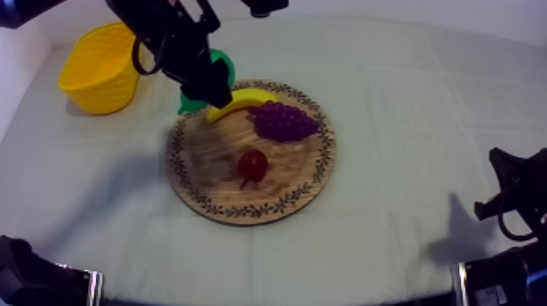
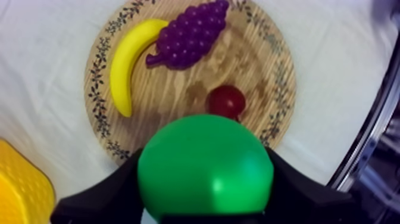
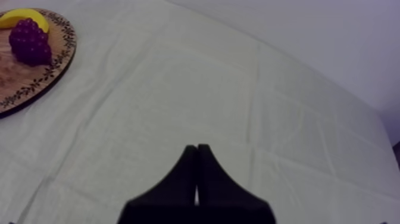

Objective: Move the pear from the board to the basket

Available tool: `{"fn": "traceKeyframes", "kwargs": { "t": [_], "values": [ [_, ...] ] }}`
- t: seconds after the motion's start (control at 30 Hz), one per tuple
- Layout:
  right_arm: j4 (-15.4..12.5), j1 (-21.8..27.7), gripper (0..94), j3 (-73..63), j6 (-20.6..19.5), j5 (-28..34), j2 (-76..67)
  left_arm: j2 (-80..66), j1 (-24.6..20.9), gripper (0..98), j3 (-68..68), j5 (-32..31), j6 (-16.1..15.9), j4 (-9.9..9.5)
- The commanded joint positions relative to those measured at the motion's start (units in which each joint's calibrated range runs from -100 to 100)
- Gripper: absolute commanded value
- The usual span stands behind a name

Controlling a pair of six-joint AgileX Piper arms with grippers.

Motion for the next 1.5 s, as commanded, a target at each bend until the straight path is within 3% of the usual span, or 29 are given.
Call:
{"fn": "traceKeyframes", "kwargs": {
  "t": [0.0, 0.3, 0.47, 0.8, 1.47],
  "values": [
    [0.01, -0.01, 0.4, -0.02, 0.01, 0.02, -0.03, -0.41, 0.07, 47.6, 0.48, -1.10, 6.28, -0.05],
    [0.01, -0.01, 0.4, -0.02, 0.01, 0.02, -0.03, -2.15, 0.75, 47.4, 1.81, -1.97, 17.05, 0.87],
    [0.01, -0.01, 0.4, -0.02, 0.01, 0.02, -0.03, -2.21, 1.32, 47.4, 1.65, -2.97, 18.82, 0.99],
    [0.01, -0.01, 0.4, -0.02, 0.01, 0.02, -0.03, -0.11, -2.71, 46.3, -2.17, -2.37, 16.28, 0.52],
    [0.01, -0.01, 0.4, -0.02, 0.01, 0.02, -0.03, 7.38, -23.44, 45.0, -20.55, 5.26, 7.44, -1.33]
  ]
}}
